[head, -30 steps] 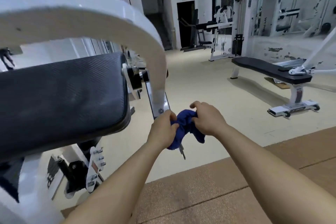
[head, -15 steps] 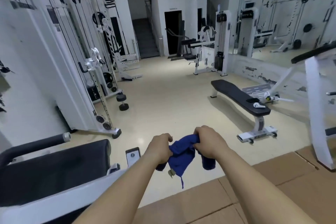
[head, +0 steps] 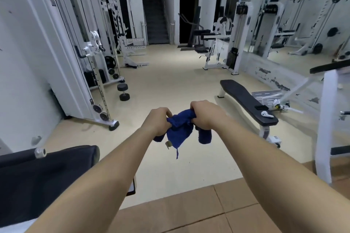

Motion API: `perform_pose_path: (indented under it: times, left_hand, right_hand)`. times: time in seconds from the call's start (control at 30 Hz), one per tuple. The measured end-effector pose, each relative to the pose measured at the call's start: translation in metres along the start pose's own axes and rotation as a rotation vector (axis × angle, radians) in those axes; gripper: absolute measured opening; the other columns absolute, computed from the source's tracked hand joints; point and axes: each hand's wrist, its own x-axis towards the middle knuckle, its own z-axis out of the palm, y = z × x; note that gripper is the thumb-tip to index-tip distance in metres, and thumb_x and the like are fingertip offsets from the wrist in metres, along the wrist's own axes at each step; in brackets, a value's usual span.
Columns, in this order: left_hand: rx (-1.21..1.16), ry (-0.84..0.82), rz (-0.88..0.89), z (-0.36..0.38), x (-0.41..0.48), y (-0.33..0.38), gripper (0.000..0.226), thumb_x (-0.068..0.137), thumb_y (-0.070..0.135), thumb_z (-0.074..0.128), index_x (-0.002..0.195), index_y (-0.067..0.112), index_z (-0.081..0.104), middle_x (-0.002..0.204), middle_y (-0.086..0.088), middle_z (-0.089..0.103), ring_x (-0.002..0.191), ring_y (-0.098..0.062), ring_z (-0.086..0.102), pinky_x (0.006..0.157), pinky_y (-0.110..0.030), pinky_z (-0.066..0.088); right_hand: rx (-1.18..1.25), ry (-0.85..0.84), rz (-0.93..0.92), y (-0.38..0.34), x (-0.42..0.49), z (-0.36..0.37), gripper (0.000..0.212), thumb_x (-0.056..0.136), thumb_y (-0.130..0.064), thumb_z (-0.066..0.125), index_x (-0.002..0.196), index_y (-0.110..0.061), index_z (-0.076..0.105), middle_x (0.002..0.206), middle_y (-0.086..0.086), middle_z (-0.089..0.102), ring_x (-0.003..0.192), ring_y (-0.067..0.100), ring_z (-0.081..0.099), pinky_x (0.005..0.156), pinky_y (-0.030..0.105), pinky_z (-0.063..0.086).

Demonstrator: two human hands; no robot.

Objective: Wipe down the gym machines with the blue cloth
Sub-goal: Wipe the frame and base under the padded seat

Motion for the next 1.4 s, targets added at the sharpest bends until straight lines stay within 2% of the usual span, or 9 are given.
perform_pose_path:
  times: [0.13,0.3,0.57,0.7,0.9,1.0,1.13,1.27,1.4]
  left_hand:
    - [-0.047,0.038,-0.005,-0.011,0.075,-0.007,0.026,0.084,0.013,0.063,0.109,0.020,0.066,0.099,-0.003,0.068,0.088,-0.023,0.064,0.076,-0.033,0.055]
    - [-0.066,0.035,-0.044,-0.023,0.160,-0.013,0.024,0.085,0.016,0.065,0.108,0.022,0.065,0.096,-0.001,0.070,0.085,-0.019,0.065,0.075,-0.032,0.055]
    - [0.020,0.059,-0.109,-0.016,0.294,-0.024,0.023,0.087,0.020,0.065,0.111,0.022,0.065,0.096,-0.003,0.072,0.084,-0.021,0.067,0.073,-0.032,0.056]
    - [0.055,0.106,-0.182,-0.008,0.370,-0.039,0.025,0.088,0.023,0.064,0.112,0.025,0.065,0.099,-0.003,0.071,0.088,-0.022,0.066,0.081,-0.041,0.058]
    - [0.109,0.165,-0.324,-0.010,0.458,-0.055,0.021,0.089,0.018,0.062,0.109,0.021,0.068,0.095,0.000,0.071,0.084,-0.020,0.067,0.076,-0.037,0.059]
    - [0.102,0.197,-0.407,-0.016,0.483,-0.079,0.020,0.086,0.017,0.062,0.105,0.023,0.069,0.096,-0.001,0.073,0.083,-0.020,0.068,0.076,-0.038,0.059]
    - [0.043,0.270,-0.549,-0.029,0.497,-0.129,0.018,0.084,0.018,0.062,0.099,0.027,0.067,0.095,0.002,0.072,0.082,-0.018,0.068,0.075,-0.040,0.060]
    - [0.006,0.344,-0.686,-0.047,0.501,-0.197,0.016,0.086,0.017,0.062,0.096,0.029,0.065,0.092,0.001,0.073,0.083,-0.020,0.068,0.078,-0.040,0.059]
    - [-0.024,0.432,-0.816,-0.077,0.504,-0.277,0.020,0.087,0.012,0.061,0.104,0.020,0.069,0.096,-0.002,0.074,0.084,-0.020,0.068,0.076,-0.036,0.059]
  right_hand:
    - [-0.077,0.010,-0.027,0.020,0.074,-0.013,0.025,0.084,-0.020,0.063,0.107,-0.020,0.054,0.102,0.002,0.062,0.086,0.027,0.058,0.064,0.035,0.047]
    - [-0.136,-0.005,-0.088,0.043,0.160,-0.031,0.024,0.086,-0.025,0.061,0.109,-0.022,0.054,0.103,0.000,0.061,0.086,0.026,0.059,0.052,0.030,0.032]
    - [-0.144,-0.029,-0.246,0.082,0.322,-0.023,0.020,0.086,-0.025,0.062,0.104,-0.021,0.054,0.098,0.000,0.060,0.085,0.027,0.058,0.062,0.032,0.040]
    - [-0.131,-0.039,-0.336,0.107,0.414,-0.012,0.017,0.086,-0.024,0.061,0.101,-0.022,0.053,0.094,0.000,0.061,0.083,0.026,0.058,0.059,0.030,0.039]
    - [-0.065,-0.086,-0.513,0.121,0.552,-0.008,0.018,0.083,-0.025,0.067,0.097,-0.018,0.059,0.089,0.003,0.064,0.082,0.027,0.062,0.061,0.033,0.047]
    - [-0.030,-0.121,-0.596,0.102,0.608,0.002,0.019,0.081,-0.027,0.068,0.095,-0.020,0.059,0.088,0.003,0.063,0.081,0.027,0.062,0.067,0.037,0.054]
    - [-0.038,-0.161,-0.741,0.049,0.669,0.026,0.020,0.083,-0.030,0.068,0.095,-0.019,0.058,0.088,0.004,0.061,0.079,0.028,0.060,0.058,0.031,0.042]
    - [-0.067,-0.182,-0.899,-0.033,0.721,0.054,0.022,0.086,-0.031,0.068,0.102,-0.020,0.059,0.094,0.005,0.063,0.081,0.028,0.060,0.063,0.033,0.043]
    - [-0.145,-0.173,-1.057,-0.130,0.767,0.079,0.022,0.086,-0.028,0.066,0.104,-0.019,0.057,0.095,0.005,0.058,0.083,0.030,0.059,0.066,0.035,0.044]
